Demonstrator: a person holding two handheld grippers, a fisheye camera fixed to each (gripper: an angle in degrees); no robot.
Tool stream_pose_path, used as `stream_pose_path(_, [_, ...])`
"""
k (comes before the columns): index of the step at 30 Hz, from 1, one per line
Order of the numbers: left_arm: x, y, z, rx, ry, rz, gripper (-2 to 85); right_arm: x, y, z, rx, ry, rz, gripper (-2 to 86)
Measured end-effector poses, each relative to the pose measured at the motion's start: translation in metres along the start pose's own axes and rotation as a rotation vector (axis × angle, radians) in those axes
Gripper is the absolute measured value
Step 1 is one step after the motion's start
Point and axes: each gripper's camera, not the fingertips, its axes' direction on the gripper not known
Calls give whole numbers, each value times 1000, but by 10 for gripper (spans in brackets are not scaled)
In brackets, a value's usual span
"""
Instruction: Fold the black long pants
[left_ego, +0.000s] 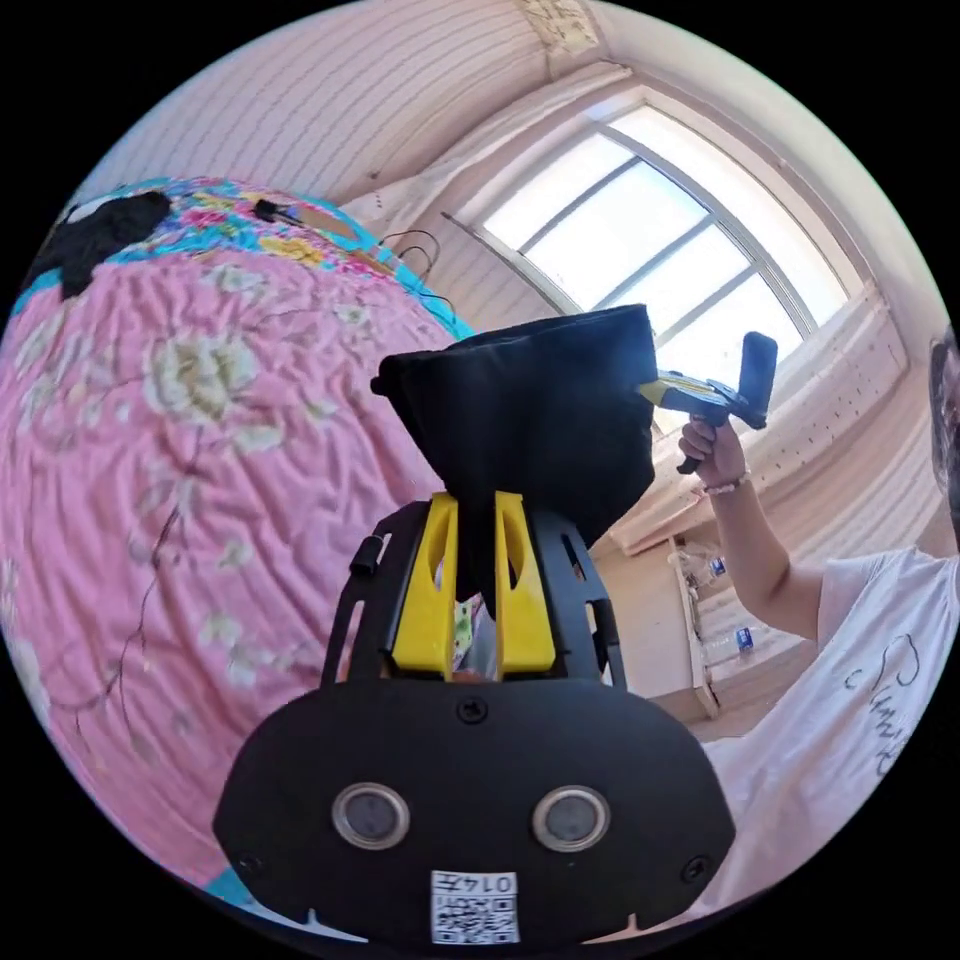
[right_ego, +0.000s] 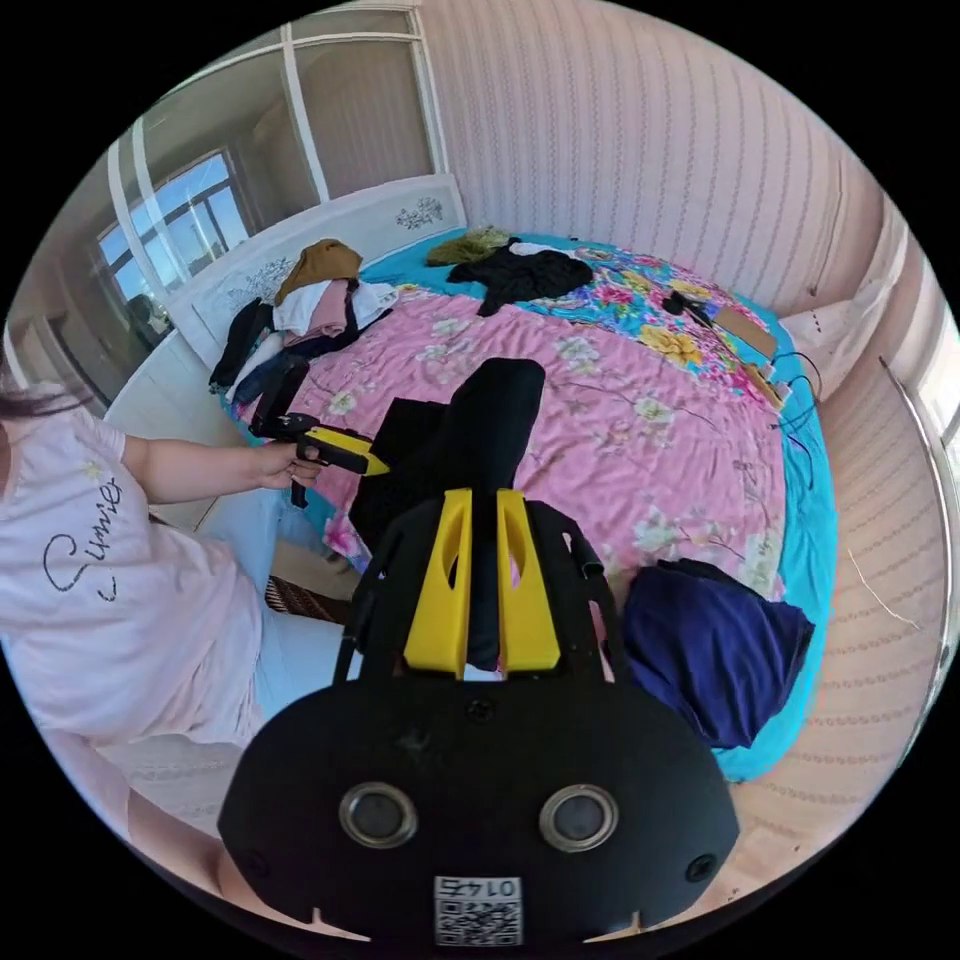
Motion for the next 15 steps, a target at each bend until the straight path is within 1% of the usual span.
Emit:
stream_pose_path(2, [16,-45,46,-20,87,5,64,49,4,-22,-8,102,102,52])
stream_pose_path(3, [22,-70,81,-44,156,-22,66,81,8,-31,-23,188,188,61])
stream_pose_path(4, [27,-89,120,-82,183,-34,66,114,13,-33,-55,274,290,67])
stream_pose_path(5, [28,-96,139,-107,178,-45,67,130,17,-32,-64,315,347,69])
stream_pose_path(6, [30,-106,176,-169,153,-69,55,158,28,-25,-73,351,478,71])
stream_pose_path(7, [30,-112,211,-259,83,-111,41,179,41,-11,-61,314,586,71])
stream_pose_path(9, [28,-116,248,-369,-28,-160,17,195,60,23,-50,223,667,69])
stream_pose_path(10, [30,-118,260,-406,-58,-173,1,202,71,50,-85,190,719,66])
stream_pose_path(12, [35,-119,264,-412,-41,-141,-6,203,84,91,-140,147,733,61])
stream_pose_path(13, [41,-118,259,-402,-20,-94,-7,198,90,108,-111,142,720,53])
stream_pose_path(15, [47,-113,246,-398,-33,-24,-9,190,97,130,-115,158,723,35])
